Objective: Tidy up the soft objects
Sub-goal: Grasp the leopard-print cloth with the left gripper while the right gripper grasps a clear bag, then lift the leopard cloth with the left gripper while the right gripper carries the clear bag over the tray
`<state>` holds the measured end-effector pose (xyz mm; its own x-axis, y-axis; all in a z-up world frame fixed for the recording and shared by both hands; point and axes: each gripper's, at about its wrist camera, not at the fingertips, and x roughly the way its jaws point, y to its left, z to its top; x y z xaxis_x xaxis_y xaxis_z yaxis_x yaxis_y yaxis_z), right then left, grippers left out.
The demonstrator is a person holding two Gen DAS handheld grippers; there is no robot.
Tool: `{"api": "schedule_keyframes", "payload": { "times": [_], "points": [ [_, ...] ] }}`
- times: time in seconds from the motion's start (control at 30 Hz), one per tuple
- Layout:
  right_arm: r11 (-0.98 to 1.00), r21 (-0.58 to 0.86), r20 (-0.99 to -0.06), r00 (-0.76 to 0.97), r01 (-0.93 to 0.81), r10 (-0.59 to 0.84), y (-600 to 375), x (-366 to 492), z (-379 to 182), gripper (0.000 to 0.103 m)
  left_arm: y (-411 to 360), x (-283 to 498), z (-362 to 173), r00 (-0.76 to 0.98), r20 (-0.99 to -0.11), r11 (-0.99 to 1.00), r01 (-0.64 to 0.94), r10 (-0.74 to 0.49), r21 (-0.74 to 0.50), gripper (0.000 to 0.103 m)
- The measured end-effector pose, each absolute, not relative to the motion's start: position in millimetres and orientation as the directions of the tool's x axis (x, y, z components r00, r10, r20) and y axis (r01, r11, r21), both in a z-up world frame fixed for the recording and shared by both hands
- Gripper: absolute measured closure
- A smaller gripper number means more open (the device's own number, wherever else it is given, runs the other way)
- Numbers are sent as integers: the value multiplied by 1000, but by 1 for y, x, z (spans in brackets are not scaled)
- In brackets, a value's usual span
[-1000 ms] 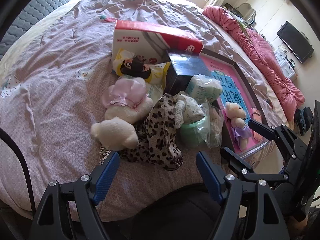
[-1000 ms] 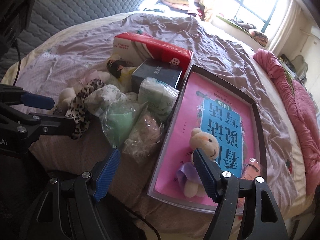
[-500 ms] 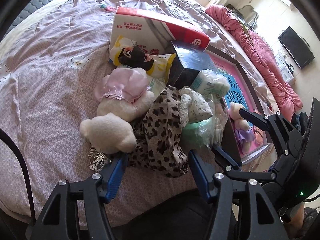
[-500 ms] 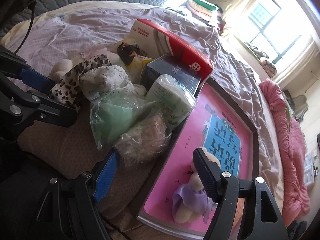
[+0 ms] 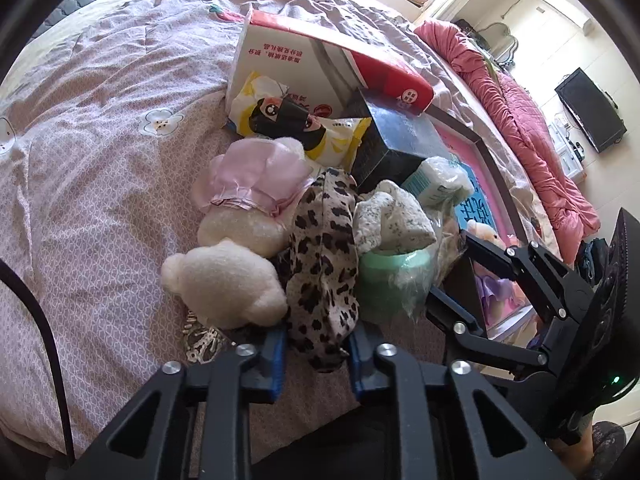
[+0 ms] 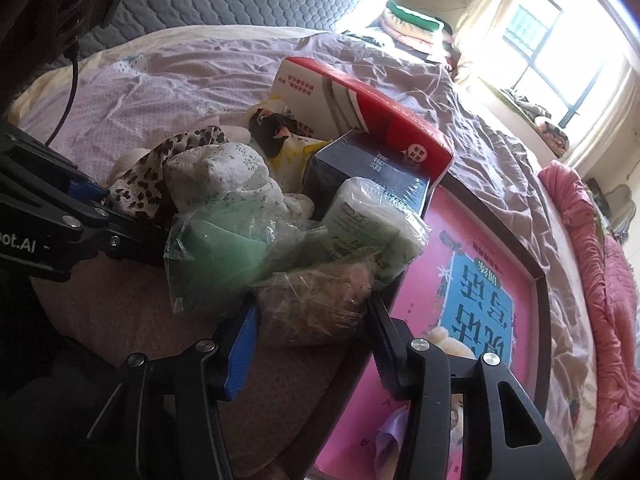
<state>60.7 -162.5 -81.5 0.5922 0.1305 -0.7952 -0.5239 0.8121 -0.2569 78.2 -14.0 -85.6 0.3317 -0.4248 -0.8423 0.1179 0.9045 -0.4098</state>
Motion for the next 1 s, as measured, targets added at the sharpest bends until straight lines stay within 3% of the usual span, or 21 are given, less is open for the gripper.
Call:
{"api": "schedule_keyframes", "payload": {
  "times": [0.33,1.0],
  "points": [
    [892,-40,-752,601,-450,270,-193,51,-57,53,-11,75,-59,412,-778,880,187,-474,-437,89],
    [935,32,-673,684,-353,281,-220,46,-21,54,-12,58,-6,579,-630,854,308,-518,-419,89]
  ]
}}
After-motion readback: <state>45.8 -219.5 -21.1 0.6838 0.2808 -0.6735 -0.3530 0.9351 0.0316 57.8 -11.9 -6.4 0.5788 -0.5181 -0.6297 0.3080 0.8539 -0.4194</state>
